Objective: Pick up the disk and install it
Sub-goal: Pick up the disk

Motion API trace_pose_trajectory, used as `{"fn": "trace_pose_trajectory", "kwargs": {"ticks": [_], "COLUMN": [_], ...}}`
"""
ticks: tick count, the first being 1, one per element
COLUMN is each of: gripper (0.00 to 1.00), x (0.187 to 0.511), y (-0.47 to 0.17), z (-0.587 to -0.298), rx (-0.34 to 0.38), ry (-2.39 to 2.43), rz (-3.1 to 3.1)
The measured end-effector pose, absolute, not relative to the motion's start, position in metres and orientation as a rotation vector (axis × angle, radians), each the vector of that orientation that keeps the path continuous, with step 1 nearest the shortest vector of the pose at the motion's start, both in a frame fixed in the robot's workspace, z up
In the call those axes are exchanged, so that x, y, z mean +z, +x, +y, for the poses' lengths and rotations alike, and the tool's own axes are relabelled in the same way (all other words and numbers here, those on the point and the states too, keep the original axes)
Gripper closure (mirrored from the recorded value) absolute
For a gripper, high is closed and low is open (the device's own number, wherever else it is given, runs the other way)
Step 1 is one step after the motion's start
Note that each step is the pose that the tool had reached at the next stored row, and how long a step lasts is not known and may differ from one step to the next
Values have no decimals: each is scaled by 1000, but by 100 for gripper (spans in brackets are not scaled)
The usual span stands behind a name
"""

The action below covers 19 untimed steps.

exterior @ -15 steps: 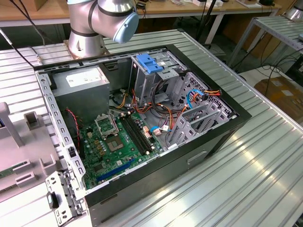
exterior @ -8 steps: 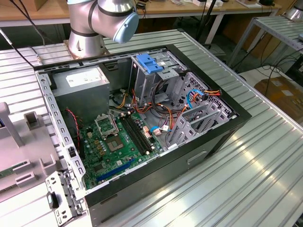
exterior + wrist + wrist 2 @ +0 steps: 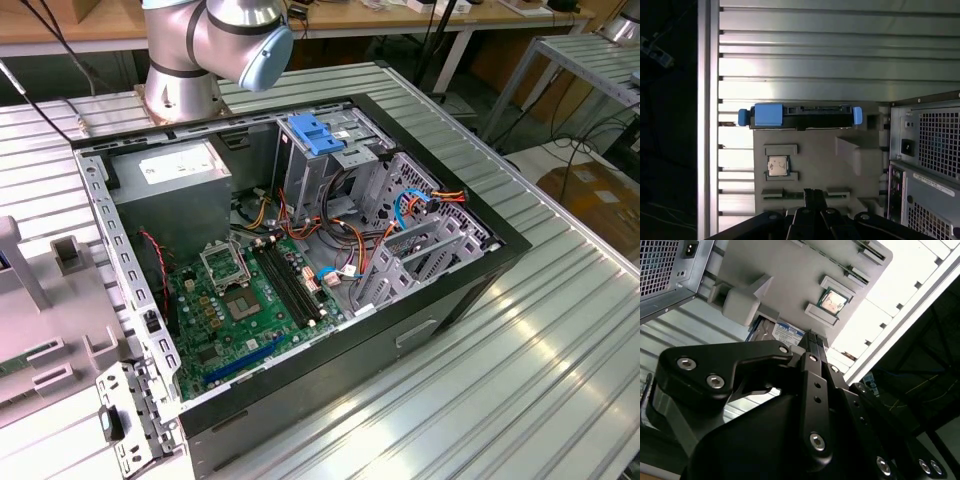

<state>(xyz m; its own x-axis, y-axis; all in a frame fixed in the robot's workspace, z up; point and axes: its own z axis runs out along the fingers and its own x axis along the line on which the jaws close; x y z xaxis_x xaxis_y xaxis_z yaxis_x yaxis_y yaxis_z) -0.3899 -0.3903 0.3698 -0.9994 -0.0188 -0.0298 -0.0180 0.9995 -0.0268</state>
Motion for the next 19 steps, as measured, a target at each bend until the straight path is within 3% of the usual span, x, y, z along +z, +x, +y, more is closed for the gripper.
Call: {"fn": "trace_pose_trajectory", "kwargs": {"ticks": [19], "gripper": [89], "x": [370], "y": [-390], "z": [-390], "rx": [-39], "ry": [-167], "rz": [3106]}}
